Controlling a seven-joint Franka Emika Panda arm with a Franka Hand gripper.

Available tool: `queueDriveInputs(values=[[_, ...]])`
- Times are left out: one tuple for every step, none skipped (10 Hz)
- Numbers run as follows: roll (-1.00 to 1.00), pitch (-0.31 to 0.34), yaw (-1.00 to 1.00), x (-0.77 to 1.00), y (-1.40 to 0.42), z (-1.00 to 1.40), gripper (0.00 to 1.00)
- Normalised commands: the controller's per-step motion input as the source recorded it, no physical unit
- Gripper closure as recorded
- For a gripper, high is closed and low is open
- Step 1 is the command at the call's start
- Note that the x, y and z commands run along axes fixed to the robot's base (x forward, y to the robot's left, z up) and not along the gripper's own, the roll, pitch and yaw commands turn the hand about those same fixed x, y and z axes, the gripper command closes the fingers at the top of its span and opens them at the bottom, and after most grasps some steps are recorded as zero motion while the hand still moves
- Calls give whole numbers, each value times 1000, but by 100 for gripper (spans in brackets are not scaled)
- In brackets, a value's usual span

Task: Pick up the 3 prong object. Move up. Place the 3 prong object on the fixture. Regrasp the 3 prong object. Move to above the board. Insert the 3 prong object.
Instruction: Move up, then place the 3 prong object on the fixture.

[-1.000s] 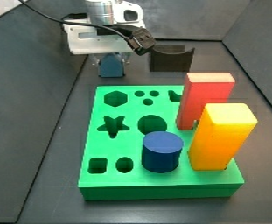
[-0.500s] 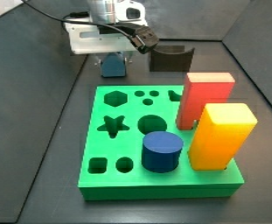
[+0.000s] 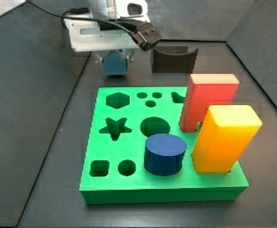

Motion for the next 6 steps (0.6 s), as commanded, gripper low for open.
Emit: queueDriveInputs(values=[[-12, 13, -6, -14, -18, 719, 100], [-22, 17, 1, -21, -11, 606, 100], [-34, 26, 6, -22, -11, 480, 100], [-52, 32, 12, -16, -7, 305, 100], [-67, 37, 16, -16, -7, 168, 100], [0, 0, 0, 0, 0, 1000, 100]])
